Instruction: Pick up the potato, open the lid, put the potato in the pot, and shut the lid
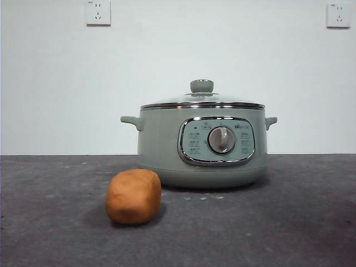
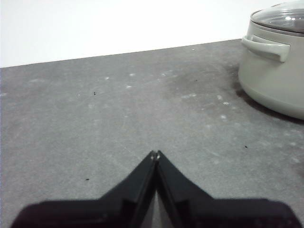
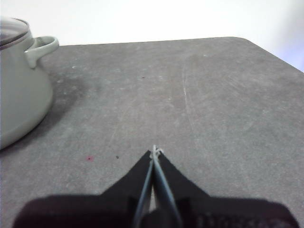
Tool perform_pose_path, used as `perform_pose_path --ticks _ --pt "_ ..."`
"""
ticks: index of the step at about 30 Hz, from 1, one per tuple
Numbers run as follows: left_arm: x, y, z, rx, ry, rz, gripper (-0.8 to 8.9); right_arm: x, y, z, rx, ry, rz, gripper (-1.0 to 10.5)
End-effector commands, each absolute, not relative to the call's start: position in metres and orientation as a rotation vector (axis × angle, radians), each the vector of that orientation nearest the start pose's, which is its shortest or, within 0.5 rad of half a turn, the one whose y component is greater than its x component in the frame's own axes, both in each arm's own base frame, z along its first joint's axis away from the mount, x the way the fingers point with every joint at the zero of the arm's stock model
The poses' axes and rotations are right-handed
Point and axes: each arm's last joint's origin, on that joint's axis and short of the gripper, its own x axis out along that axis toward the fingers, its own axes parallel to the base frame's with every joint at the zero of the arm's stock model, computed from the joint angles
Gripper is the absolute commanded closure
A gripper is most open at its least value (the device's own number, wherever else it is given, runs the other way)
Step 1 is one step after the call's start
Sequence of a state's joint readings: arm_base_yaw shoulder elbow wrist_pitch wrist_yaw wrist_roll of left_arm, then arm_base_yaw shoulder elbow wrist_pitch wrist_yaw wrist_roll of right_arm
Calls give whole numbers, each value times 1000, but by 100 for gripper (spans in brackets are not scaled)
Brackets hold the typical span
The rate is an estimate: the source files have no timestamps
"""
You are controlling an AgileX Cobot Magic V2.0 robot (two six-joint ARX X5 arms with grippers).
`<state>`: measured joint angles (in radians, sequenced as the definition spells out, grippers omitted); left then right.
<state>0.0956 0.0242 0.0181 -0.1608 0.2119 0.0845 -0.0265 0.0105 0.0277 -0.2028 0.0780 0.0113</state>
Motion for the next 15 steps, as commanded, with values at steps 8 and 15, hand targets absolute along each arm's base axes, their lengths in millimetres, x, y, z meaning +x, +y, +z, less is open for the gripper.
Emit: perform_pose_path --ticks 8,15 --pt "97 3 151 -53 162 -117 818 95 -3 153 111 174 -58 950" --pt "94 2 166 -214 148 -125 819 93 -3 170 206 98 -41 956"
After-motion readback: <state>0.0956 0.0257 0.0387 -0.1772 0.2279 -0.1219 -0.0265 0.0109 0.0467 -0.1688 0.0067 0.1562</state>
